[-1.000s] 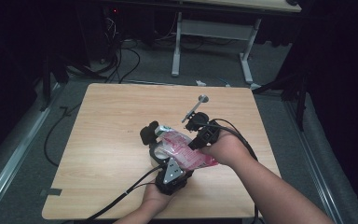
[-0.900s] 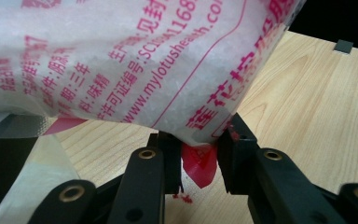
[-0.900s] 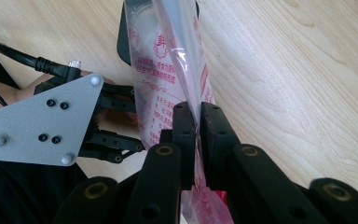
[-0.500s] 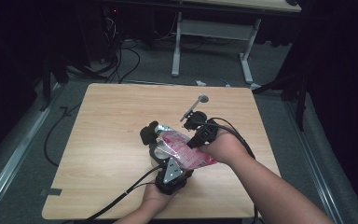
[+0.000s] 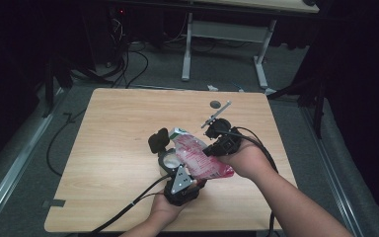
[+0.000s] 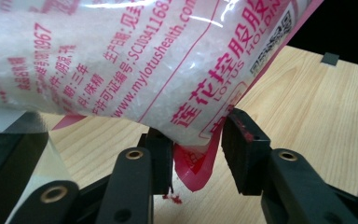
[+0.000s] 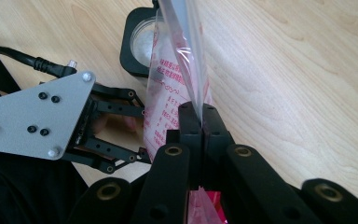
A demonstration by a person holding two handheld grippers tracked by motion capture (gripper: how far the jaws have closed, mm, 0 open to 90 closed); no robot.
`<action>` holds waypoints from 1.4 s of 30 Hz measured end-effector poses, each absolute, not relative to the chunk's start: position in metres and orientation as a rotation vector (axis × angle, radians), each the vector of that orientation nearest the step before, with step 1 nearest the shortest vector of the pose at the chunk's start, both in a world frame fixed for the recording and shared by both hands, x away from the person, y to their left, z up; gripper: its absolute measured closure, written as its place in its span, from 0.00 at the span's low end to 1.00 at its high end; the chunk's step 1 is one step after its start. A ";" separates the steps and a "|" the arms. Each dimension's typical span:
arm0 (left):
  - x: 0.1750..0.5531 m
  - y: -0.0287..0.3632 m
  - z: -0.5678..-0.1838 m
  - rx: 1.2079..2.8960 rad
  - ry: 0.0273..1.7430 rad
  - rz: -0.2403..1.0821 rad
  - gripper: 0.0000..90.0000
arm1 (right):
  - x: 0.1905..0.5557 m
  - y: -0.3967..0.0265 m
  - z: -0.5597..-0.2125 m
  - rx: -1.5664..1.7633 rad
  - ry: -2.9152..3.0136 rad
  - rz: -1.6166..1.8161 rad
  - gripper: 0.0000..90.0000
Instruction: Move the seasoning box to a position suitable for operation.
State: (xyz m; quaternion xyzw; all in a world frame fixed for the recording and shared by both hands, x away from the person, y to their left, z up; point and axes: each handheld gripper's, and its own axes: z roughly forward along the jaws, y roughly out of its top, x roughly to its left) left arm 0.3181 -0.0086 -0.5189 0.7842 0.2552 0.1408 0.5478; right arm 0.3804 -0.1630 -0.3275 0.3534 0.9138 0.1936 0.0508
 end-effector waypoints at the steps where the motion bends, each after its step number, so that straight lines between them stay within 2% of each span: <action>1: 0.318 -0.008 -0.518 1.855 0.604 0.328 0.67 | 0.381 -0.163 -0.326 1.071 2.781 0.597 1.00; 9: 0.314 0.003 -0.512 1.835 0.597 0.314 0.59 | 0.379 -0.161 -0.321 1.043 2.777 0.600 1.00; 20: 0.310 0.027 -0.511 1.821 0.603 0.315 0.57 | 0.375 -0.163 -0.318 1.037 2.761 0.651 1.00; 32: 0.305 0.072 -0.513 1.821 0.639 0.345 0.57 | 0.371 -0.167 -0.325 1.031 2.760 0.688 1.00; 42: 0.293 0.096 -0.511 1.825 0.644 0.310 0.54 | 0.372 -0.168 -0.323 1.031 2.758 0.692 1.00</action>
